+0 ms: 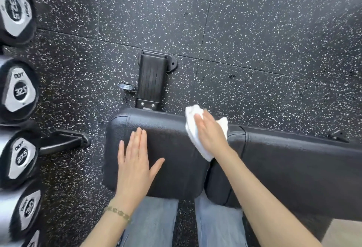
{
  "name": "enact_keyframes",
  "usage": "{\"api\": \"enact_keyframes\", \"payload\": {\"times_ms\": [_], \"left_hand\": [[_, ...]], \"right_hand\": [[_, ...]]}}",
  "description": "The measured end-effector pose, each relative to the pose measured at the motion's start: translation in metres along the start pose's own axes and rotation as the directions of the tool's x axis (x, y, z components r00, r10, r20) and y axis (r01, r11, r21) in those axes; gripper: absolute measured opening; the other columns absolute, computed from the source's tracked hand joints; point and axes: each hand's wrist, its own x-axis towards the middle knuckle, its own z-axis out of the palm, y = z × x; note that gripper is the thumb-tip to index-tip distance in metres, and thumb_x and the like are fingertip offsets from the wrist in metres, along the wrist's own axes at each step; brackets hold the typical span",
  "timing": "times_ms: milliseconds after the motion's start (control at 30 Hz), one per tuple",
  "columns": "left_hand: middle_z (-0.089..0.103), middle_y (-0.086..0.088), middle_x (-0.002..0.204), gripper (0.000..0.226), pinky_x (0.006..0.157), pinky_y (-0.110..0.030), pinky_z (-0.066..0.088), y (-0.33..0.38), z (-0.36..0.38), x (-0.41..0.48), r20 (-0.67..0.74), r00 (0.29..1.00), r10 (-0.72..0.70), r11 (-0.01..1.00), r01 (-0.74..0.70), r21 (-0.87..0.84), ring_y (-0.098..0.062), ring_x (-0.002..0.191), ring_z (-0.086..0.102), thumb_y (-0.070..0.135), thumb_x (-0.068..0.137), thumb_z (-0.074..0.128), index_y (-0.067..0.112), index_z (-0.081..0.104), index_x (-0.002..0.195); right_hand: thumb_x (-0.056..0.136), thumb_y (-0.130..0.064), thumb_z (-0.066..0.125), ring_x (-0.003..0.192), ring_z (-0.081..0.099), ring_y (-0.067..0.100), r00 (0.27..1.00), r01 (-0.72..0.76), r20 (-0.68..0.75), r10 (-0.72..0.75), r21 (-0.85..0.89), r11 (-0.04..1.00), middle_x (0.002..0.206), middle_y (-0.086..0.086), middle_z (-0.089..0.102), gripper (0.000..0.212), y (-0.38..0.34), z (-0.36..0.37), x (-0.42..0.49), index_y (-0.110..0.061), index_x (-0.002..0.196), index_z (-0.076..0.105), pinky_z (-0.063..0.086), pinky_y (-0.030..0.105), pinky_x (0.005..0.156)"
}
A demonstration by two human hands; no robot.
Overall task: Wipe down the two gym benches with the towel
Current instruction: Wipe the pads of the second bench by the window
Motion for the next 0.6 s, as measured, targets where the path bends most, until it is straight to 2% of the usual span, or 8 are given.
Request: {"api": "enact_keyframes", "payload": {"times_ms": [67,167,267,300,400,500,533,600], "left_hand": [[0.024,-0.013,0.154,0.085,0.117,-0.045,0.009,-0.012,-0.006,0.003,-0.007,1.000,0.008,1.000,-0.008,-0.007,-0.025,0.141,0.023,0.060,0.087,0.036,0.002,0.021,0.147],[0.025,-0.013,0.153,0.087,0.116,-0.046,0.010,-0.023,-0.011,0.007,-0.010,1.000,0.019,1.000,-0.019,-0.020,-0.025,0.140,0.025,0.055,0.085,0.052,0.002,0.022,0.147],[0.026,-0.014,0.153,0.085,0.115,-0.048,0.013,-0.030,-0.014,0.010,0.006,1.000,0.024,1.000,-0.024,-0.002,-0.026,0.140,0.027,0.054,0.088,0.051,0.001,0.022,0.147],[0.027,-0.014,0.152,0.084,0.115,-0.049,0.014,-0.032,-0.014,0.011,0.009,1.000,0.017,1.000,-0.017,-0.005,-0.026,0.140,0.027,0.054,0.087,0.051,0.001,0.023,0.146],[0.029,-0.015,0.151,0.083,0.114,-0.050,0.016,-0.036,-0.015,0.014,0.015,1.000,0.009,1.000,-0.009,-0.021,-0.027,0.139,0.030,0.053,0.086,0.050,0.000,0.026,0.145],[0.028,-0.015,0.152,0.079,0.115,-0.049,0.014,-0.039,-0.014,0.016,0.033,0.999,0.025,1.000,-0.025,-0.008,-0.027,0.139,0.029,0.054,0.089,0.037,0.002,0.024,0.146],[0.027,-0.015,0.152,0.079,0.116,-0.049,0.013,-0.040,-0.013,0.016,0.047,0.998,0.029,1.000,-0.028,-0.010,-0.028,0.139,0.029,0.054,0.088,0.034,0.002,0.024,0.147],[0.027,-0.016,0.152,0.078,0.116,-0.048,0.012,-0.045,-0.013,0.014,0.058,0.998,0.028,1.000,-0.027,-0.013,-0.027,0.139,0.029,0.054,0.088,0.032,0.003,0.024,0.147]], "right_hand": [[0.095,-0.051,0.009,0.131,0.035,0.033,0.998,0.064,-0.017,-0.066,-0.106,0.992,0.137,0.012,0.047,0.068,0.003,0.005,-0.015,-0.011,0.122,0.057,0.023,0.043,0.109],[0.100,-0.047,0.018,0.139,0.028,0.028,0.997,-0.020,0.069,0.035,-0.201,0.979,0.145,0.005,0.040,0.053,-0.002,0.008,-0.013,-0.018,0.129,0.052,0.022,0.048,0.111],[0.097,-0.052,0.018,0.110,0.052,0.032,0.971,-0.178,0.127,0.201,-0.171,0.969,0.113,0.010,0.061,0.054,-0.018,-0.001,0.017,-0.014,0.098,0.057,0.038,0.047,0.094],[0.098,-0.049,0.019,0.105,0.054,0.032,0.963,-0.206,0.133,0.234,-0.195,0.959,0.111,0.012,0.062,0.052,-0.024,-0.002,0.022,-0.013,0.097,0.057,0.039,0.047,0.092],[0.101,-0.040,0.021,0.120,0.046,0.028,0.981,-0.101,0.117,0.152,-0.358,0.928,0.131,0.009,0.054,0.046,-0.040,0.005,0.008,-0.014,0.122,0.054,0.035,0.046,0.100],[0.102,-0.043,0.017,0.142,0.021,0.017,0.983,0.067,0.184,0.016,-0.435,0.898,0.154,-0.006,0.027,0.049,-0.045,0.011,-0.013,-0.027,0.148,0.026,0.017,0.043,0.114],[0.101,-0.043,0.017,0.142,0.023,0.018,0.980,0.071,0.200,0.019,-0.436,0.897,0.152,-0.006,0.031,0.049,-0.043,0.010,-0.008,-0.027,0.147,0.028,0.020,0.043,0.112],[0.100,-0.043,0.019,0.126,0.045,0.027,0.978,-0.005,0.190,0.092,-0.413,0.911,0.132,0.002,0.054,0.046,-0.038,0.008,0.016,-0.022,0.128,0.048,0.035,0.042,0.096]]}}
